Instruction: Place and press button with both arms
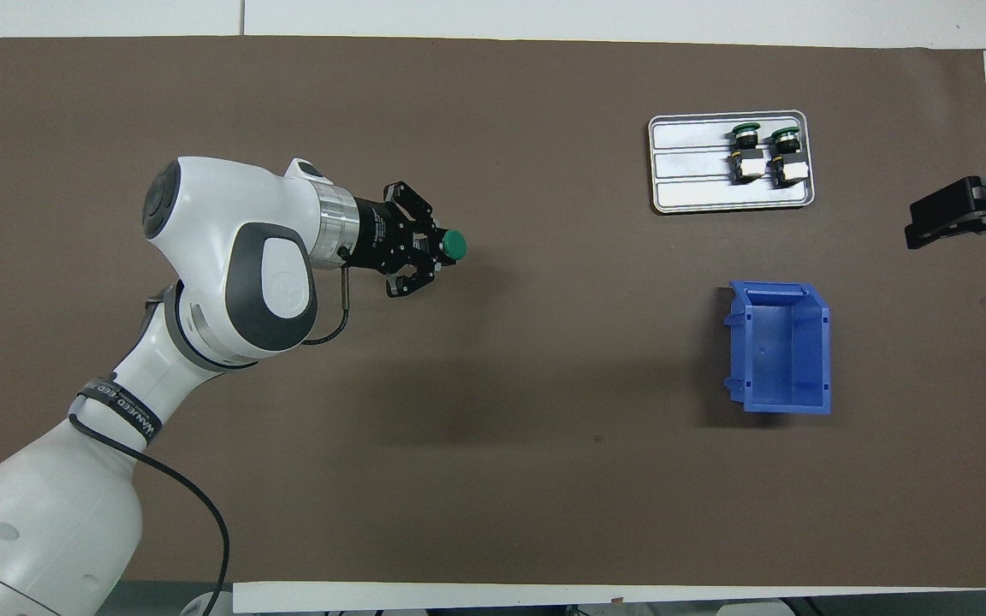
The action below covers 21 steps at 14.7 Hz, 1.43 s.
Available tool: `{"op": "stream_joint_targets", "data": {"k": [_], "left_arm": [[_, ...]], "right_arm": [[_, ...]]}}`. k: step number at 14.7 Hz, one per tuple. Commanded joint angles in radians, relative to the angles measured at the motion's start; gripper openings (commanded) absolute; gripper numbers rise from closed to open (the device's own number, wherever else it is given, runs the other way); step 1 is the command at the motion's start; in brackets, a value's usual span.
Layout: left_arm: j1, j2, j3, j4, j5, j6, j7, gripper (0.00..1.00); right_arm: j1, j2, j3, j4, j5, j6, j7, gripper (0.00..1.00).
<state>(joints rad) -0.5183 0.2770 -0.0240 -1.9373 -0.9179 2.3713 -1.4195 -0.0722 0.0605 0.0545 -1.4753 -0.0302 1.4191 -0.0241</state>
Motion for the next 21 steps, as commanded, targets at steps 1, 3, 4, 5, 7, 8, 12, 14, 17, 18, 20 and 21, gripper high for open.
{"op": "stream_joint_targets", "data": {"k": [1,3,4,5,7,8,12,14,17,18,20,21], "left_arm": [[-0.006,-0.045,-0.001,-0.054,-0.047,0.040,0.049,0.00],[-0.005,-0.047,-0.001,-0.054,-0.047,0.033,0.088,0.00],[-0.008,-0.047,0.001,-0.055,-0.048,0.034,0.091,0.00],[-0.011,-0.047,0.001,-0.055,-0.047,0.040,0.091,0.00],[-0.009,-0.048,-0.001,-0.068,-0.047,0.040,0.105,0.00],[-0.003,-0.050,-0.002,-0.075,-0.056,0.040,0.123,0.00],[0.038,-0.085,-0.002,-0.138,-0.372,0.003,0.319,0.00],[0.044,-0.084,-0.002,-0.160,-0.427,-0.015,0.330,0.00],[0.078,-0.068,-0.002,-0.177,-0.512,-0.081,0.375,0.00],[0.083,-0.067,-0.002,-0.189,-0.535,-0.086,0.408,0.00],[0.109,-0.071,-0.002,-0.228,-0.640,-0.124,0.517,0.00],[0.121,-0.070,-0.002,-0.251,-0.701,-0.139,0.603,0.00]], "right_arm": [[-0.014,-0.024,0.010,-0.031,-0.001,0.015,-0.017,0.99],[-0.014,-0.024,0.010,-0.031,-0.001,0.015,-0.017,0.99],[-0.014,-0.024,0.010,-0.031,-0.001,0.015,-0.017,0.99],[-0.014,-0.024,0.010,-0.031,-0.001,0.015,-0.017,0.99],[-0.014,-0.024,0.010,-0.031,-0.001,0.015,-0.017,0.99],[-0.014,-0.024,0.010,-0.031,-0.001,0.015,-0.017,0.99],[-0.014,-0.024,0.010,-0.031,-0.001,0.015,-0.017,0.99],[-0.014,-0.024,0.010,-0.031,-0.001,0.015,-0.017,0.99],[-0.014,-0.024,0.010,-0.031,-0.001,0.015,-0.017,0.99],[-0.014,-0.024,0.010,-0.031,-0.001,0.015,-0.017,0.99],[-0.014,-0.024,0.010,-0.031,-0.001,0.015,-0.017,0.99],[-0.014,-0.024,0.010,-0.031,-0.001,0.015,-0.017,0.99]]}}
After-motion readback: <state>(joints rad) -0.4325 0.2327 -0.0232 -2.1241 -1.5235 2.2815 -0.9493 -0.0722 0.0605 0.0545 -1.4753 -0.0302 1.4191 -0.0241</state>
